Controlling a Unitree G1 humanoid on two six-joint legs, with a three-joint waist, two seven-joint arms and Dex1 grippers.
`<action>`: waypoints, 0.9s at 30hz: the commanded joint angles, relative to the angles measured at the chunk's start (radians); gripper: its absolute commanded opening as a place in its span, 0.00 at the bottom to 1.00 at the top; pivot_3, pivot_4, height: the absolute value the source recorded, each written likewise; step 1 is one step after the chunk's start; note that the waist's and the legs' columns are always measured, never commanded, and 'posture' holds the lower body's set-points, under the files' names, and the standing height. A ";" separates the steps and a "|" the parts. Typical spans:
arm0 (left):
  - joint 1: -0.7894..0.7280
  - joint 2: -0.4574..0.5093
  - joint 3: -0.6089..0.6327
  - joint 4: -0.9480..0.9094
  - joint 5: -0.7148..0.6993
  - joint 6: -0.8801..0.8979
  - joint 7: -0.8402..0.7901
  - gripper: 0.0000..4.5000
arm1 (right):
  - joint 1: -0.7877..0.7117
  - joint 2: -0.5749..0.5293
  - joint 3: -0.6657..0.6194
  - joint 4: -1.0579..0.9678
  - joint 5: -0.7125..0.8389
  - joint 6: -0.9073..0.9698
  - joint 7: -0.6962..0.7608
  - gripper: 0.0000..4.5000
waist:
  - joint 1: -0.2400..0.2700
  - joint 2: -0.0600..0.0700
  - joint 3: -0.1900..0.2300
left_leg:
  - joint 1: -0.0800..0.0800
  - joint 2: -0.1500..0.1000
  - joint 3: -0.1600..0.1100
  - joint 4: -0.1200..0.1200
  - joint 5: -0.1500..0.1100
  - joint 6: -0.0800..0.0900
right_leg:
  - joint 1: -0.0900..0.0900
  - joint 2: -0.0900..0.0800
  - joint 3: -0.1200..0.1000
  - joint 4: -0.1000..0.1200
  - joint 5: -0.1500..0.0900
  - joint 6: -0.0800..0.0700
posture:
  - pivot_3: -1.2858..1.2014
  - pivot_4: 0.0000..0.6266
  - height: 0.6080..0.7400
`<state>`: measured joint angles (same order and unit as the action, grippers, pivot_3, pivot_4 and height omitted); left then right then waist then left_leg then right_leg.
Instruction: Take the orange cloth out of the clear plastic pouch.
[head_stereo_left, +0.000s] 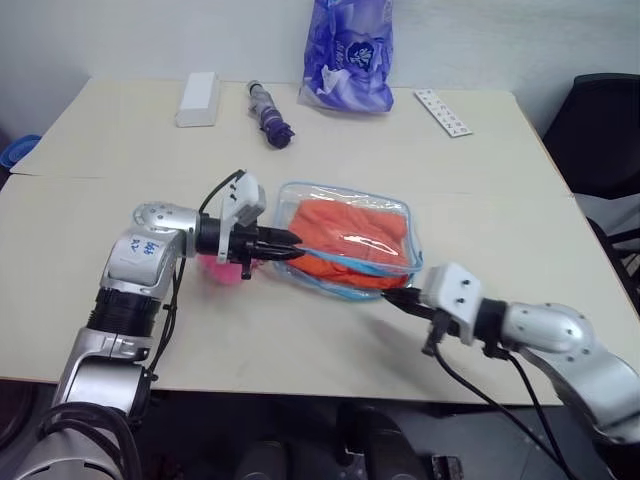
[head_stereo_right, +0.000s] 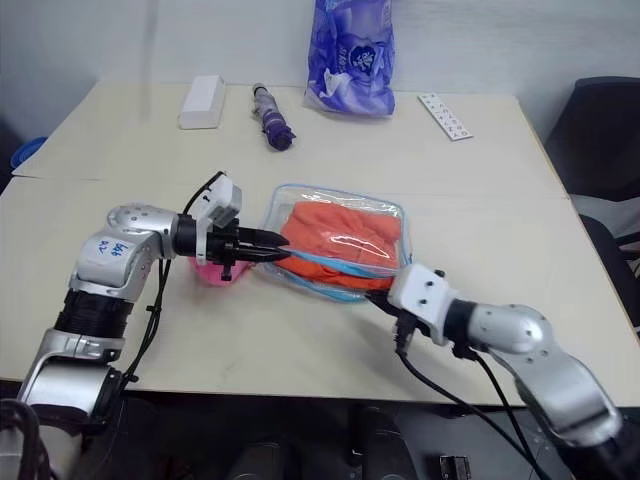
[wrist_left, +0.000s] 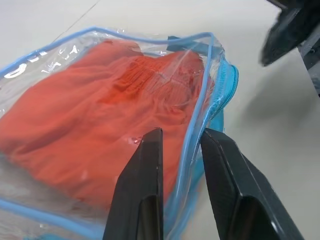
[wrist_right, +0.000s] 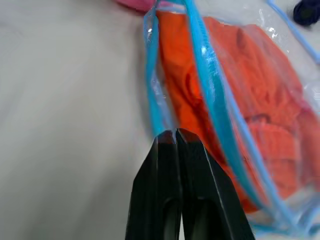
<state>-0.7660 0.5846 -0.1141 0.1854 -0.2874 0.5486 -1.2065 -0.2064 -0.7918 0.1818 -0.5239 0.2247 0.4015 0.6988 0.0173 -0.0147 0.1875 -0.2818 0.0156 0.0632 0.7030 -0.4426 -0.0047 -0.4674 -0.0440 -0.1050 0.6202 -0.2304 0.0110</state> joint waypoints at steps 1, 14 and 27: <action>-0.001 -0.013 0.007 -0.068 -0.020 0.008 0.029 0.26 | -0.061 0.051 0.082 0.076 -0.117 -0.080 -0.011 0.00 | 0.000 0.000 0.000 | 0.000 0.000 0.000 0.000 0.000 0.000 | 0.000 0.000 -0.001 0.000 0.000 0.000 | 0.52 0.24 1.00; 0.011 -0.042 0.002 -0.133 -0.043 0.046 0.064 0.26 | -0.207 0.193 0.168 0.268 -0.360 -0.220 -0.046 0.36 | -0.005 0.000 0.000 | 0.000 0.002 -0.001 0.003 0.000 0.000 | 0.000 -0.001 -0.003 0.000 0.000 0.000 | 0.52 0.24 1.00; 0.001 -0.062 0.001 -0.151 -0.060 0.053 0.087 0.26 | -0.289 0.214 0.242 0.425 -0.532 -0.372 -0.007 0.36 | -0.023 0.000 0.000 | 0.000 0.003 -0.001 0.003 0.000 -0.001 | 0.000 -0.001 -0.002 0.001 0.000 0.000 | 0.52 0.24 1.00</action>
<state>-0.7564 0.5221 -0.1236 0.0805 -0.3258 0.6026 -1.1230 -0.4788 -0.5850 0.4264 -0.1026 -0.2848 0.0547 0.7048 -0.0055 -0.0146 0.1875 -0.2818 0.0183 0.0621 0.7062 -0.4421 -0.0058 -0.4677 -0.0446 -0.1065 0.6215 -0.2307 0.0105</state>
